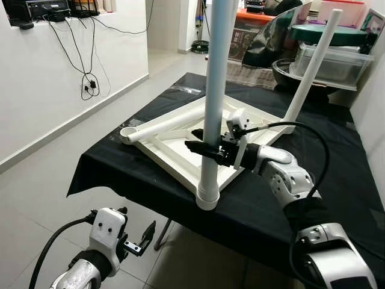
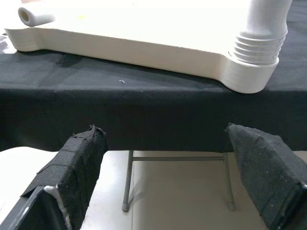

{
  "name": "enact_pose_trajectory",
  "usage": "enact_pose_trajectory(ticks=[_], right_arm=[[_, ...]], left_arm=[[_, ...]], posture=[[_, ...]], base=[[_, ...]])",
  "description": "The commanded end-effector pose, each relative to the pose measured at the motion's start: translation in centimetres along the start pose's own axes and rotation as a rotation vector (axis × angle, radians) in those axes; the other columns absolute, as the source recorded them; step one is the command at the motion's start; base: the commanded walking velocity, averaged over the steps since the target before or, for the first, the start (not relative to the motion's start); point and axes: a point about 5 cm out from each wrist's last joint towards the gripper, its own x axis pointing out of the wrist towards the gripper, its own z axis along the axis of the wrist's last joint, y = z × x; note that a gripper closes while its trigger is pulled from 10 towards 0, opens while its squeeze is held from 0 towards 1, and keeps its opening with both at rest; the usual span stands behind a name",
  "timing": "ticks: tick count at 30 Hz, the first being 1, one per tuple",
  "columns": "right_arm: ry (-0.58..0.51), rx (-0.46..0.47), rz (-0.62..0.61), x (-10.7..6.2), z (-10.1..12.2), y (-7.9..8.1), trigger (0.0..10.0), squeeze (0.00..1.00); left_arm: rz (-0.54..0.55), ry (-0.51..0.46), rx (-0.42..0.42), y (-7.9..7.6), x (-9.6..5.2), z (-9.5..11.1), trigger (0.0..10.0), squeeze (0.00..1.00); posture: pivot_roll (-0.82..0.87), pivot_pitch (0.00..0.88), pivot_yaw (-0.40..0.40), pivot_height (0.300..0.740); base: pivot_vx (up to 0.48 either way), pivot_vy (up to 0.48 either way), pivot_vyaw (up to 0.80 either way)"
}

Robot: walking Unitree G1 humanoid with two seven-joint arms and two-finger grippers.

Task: Building children table

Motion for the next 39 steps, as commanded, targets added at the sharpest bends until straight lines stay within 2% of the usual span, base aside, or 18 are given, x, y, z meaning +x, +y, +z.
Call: enact_pose_trajectory(ticks=[1, 4, 7, 9, 10, 11, 12, 13, 15, 16, 17, 19, 25, 34, 39], right_arm=[[0.059, 0.099, -0.037, -0.2, -2.8, 0.4, 10.0, 0.00], [0.063, 0.099, -0.108, -0.4, -3.3, 0.2, 10.0, 0.00], [0.179, 0.098, -0.438, -1.5, -5.9, -0.5, 10.0, 0.00], [0.179, 0.098, -0.438, -1.5, -5.9, -0.5, 10.0, 0.00], [0.195, 0.112, -0.551, -2.1, -6.6, -0.9, 10.0, 0.00], [0.195, 0.112, -0.551, -2.1, -6.6, -0.9, 10.0, 0.00], [0.206, 0.124, -0.678, -2.8, -7.3, -1.2, 10.0, 0.00], [0.206, 0.124, -0.678, -2.8, -7.3, -1.2, 10.0, 0.00], [0.222, 0.133, -0.847, -3.9, -8.2, -1.6, 10.0, 0.00], [0.237, 0.098, -0.929, -4.5, -8.5, -1.8, 10.0, 0.00], [0.237, 0.098, -0.929, -4.5, -8.5, -1.8, 10.0, 0.00], [0.249, 0.060, -1.031, -5.2, -8.7, -1.9, 10.0, 0.00], [0.286, 0.049, -1.106, -5.2, -9.1, -1.5, 10.0, 0.00], [0.343, 0.125, -1.137, -3.8, -10.2, -0.6, 10.0, 0.00], [0.349, 0.160, -1.140, -3.2, -10.3, -0.9, 10.0, 0.00]], left_arm=[[0.002, -0.016, -0.002, -0.1, 0.0, 0.2, 10.0, 0.00], [0.004, -0.016, -0.001, -0.1, 0.0, 0.2, 10.0, 0.00], [0.008, -0.015, 0.003, 0.1, 0.0, 0.2, 10.0, 0.00], [0.008, -0.015, 0.003, 0.1, 0.0, 0.2, 10.0, 0.00], [0.009, -0.014, 0.005, 0.2, 0.1, 0.2, 10.0, 0.00], [0.009, -0.014, 0.005, 0.2, 0.1, 0.2, 10.0, 0.00], [0.011, -0.015, 0.006, 0.2, 0.1, 0.2, 10.0, 0.00], [0.011, -0.015, 0.006, 0.2, 0.1, 0.2, 10.0, 0.00], [0.015, -0.018, 0.010, 0.3, 0.2, 0.3, 10.0, 0.00], [0.018, -0.019, 0.011, 0.4, 0.3, 0.3, 10.0, 0.00], [0.018, -0.019, 0.011, 0.4, 0.3, 0.3, 10.0, 0.00], [0.022, -0.020, 0.013, 0.5, 0.3, 0.3, 10.0, 0.00], [0.028, -0.020, 0.015, 0.5, 0.3, 0.3, 10.0, 0.00], [0.033, -0.017, 0.010, 0.5, 0.2, 0.1, 10.0, 0.00], [0.032, -0.014, 0.010, 0.5, 0.2, 0.1, 10.0, 0.00]], posture=[[0.06, 0.000, -0.106, 0.740], [0.06, 0.000, -0.105, 0.740], [0.05, 0.000, -0.096, 0.740], [0.05, 0.000, -0.096, 0.740], [0.05, 0.000, -0.095, 0.740], [0.05, 0.000, -0.095, 0.740], [0.05, 0.000, -0.092, 0.740], [0.05, 0.000, -0.092, 0.740], [0.05, 0.000, -0.091, 0.740], [0.05, 0.000, -0.090, 0.740], [0.05, 0.000, -0.090, 0.740], [0.05, 0.000, -0.091, 0.740], [0.05, 0.000, -0.092, 0.740], [0.05, 0.000, -0.101, 0.740], [0.05, 0.000, -0.102, 0.740]], base=[[0.000, 0.000, 0.00], [0.000, 0.000, 0.00], [0.000, 0.000, 0.00], [0.000, 0.000, 0.00], [0.000, 0.000, 0.00], [0.000, 0.000, 0.00], [0.000, 0.000, 0.00], [0.000, 0.000, 0.00], [0.000, 0.000, 0.00], [0.000, 0.000, 0.00], [0.000, 0.000, 0.00], [0.000, 0.000, 0.00], [0.000, 0.000, 0.00], [0.000, 0.000, 0.00], [0.000, 0.000, 0.00]])
